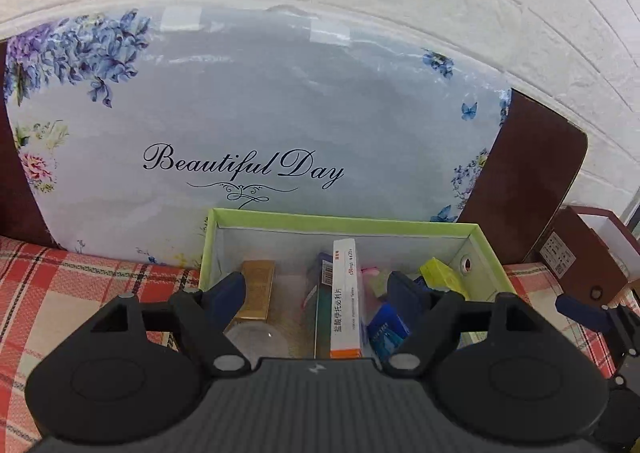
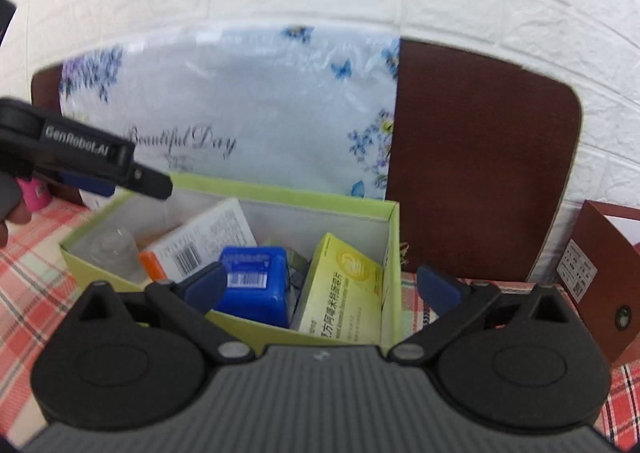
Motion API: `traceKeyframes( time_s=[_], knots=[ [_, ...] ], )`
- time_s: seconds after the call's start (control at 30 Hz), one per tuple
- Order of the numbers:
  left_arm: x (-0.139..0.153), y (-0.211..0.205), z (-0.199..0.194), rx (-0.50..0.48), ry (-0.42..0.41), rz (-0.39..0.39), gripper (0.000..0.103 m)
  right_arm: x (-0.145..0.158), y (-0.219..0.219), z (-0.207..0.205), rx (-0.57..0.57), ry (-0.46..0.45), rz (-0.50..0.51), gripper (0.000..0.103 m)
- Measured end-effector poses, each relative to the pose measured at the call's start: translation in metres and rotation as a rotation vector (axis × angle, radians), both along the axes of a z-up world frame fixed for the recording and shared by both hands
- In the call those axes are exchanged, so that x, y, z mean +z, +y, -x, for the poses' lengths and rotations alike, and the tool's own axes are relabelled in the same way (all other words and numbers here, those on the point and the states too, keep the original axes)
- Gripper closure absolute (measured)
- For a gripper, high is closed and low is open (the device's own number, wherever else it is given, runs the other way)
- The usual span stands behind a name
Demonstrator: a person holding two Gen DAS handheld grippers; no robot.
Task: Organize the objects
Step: 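Carry the yellow box and gold box into the green box and release, then move both tools back toward the clear tube and second gold box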
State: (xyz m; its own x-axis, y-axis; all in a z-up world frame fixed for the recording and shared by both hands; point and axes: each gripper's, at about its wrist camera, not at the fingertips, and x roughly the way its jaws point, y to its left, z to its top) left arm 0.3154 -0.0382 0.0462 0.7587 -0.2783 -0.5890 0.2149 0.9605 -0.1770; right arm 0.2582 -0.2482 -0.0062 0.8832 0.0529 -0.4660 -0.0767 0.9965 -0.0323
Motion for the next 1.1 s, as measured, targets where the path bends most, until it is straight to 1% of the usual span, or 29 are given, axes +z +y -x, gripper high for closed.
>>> traceKeyframes(
  time_s=[0.1,0.23,0.43,0.53,0.6,0.7,0.73,0.83,0.9,1.0,1.1],
  knots=[
    [0.013,-0.002,0.026,0.011,-0.005,-0.015,0.022,0.018,-0.005,0.021,0.000,-0.038,-0.017,0.000],
    [0.024,-0.007,0.068,-0.007,-0.044,-0.038,0.021,0.036,-0.007,0.057,0.013,-0.085,-0.030,0.000],
    [0.029,-0.011,0.125,0.001,-0.111,-0.059,0.019,0.043,-0.007,0.112,-0.002,-0.116,-0.029,0.000],
    [0.023,-0.011,0.147,0.011,-0.129,-0.054,0.017,0.038,-0.010,0.138,-0.029,-0.121,-0.055,0.000],
    [0.016,-0.010,0.158,0.017,-0.122,-0.039,0.017,0.032,-0.012,0.152,-0.038,-0.104,-0.070,0.000],
    [0.006,-0.008,0.174,0.029,-0.105,0.003,0.017,0.022,-0.013,0.168,-0.052,-0.074,-0.074,0.000],
    [0.003,-0.009,0.179,0.034,-0.102,0.005,0.017,0.018,-0.013,0.174,-0.057,-0.063,-0.075,0.000],
    [-0.008,-0.012,0.193,0.062,-0.111,-0.043,0.017,0.006,-0.015,0.186,-0.080,-0.031,-0.085,0.000],
    [-0.016,-0.013,0.199,0.072,-0.101,-0.071,0.017,-0.002,-0.016,0.192,-0.092,-0.004,-0.091,0.000],
    [-0.030,-0.010,0.205,0.085,-0.066,-0.081,0.017,-0.014,-0.017,0.199,-0.117,0.026,-0.103,0.000],
    [-0.044,-0.003,0.212,0.098,-0.045,-0.074,0.017,-0.025,-0.016,0.204,-0.128,0.051,-0.121,0.000]
  ],
)
